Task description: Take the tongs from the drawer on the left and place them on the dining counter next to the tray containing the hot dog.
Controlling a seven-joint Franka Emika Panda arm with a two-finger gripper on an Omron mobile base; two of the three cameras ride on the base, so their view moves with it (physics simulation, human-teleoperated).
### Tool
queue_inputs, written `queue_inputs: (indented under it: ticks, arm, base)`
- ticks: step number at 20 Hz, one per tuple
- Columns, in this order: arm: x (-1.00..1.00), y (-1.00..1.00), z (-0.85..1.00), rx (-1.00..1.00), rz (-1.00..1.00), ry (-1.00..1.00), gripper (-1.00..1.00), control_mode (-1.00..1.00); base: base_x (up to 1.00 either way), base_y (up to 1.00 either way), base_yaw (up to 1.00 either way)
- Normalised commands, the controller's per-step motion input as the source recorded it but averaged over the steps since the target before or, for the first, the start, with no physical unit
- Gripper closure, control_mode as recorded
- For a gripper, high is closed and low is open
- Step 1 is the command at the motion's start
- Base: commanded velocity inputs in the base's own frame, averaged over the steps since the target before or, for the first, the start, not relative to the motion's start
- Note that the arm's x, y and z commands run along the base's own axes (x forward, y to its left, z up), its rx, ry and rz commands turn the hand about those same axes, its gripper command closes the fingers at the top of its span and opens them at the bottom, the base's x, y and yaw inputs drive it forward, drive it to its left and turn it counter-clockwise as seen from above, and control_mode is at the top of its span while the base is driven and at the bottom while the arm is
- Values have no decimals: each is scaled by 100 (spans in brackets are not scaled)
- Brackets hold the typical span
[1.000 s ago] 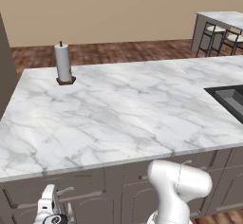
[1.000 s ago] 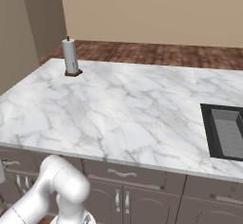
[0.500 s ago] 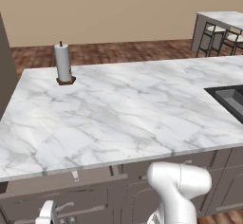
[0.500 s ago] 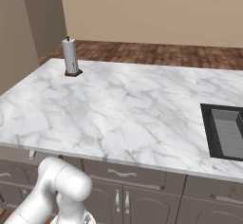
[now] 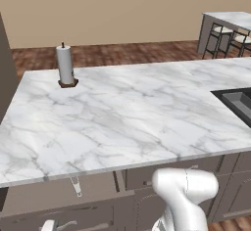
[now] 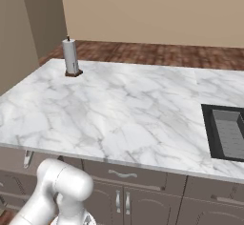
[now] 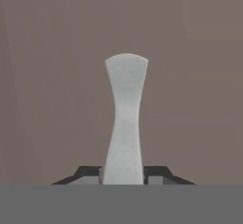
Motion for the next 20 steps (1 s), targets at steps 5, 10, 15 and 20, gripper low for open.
queue_inputs:
  ticks: [5, 10, 15, 20]
  arm:
    - [-15, 0, -3, 0, 0, 0, 100, -100]
    - [-1, 0, -4, 0, 0, 0, -100, -100]
    - [-2, 0, -1, 0, 0, 0, -100, -100]
    - [-15, 0, 0, 0, 0, 0, -100, -100]
  base:
    - [0, 0, 0]
    - [0, 0, 0]
    - [0, 0, 0]
    - [0, 0, 0]
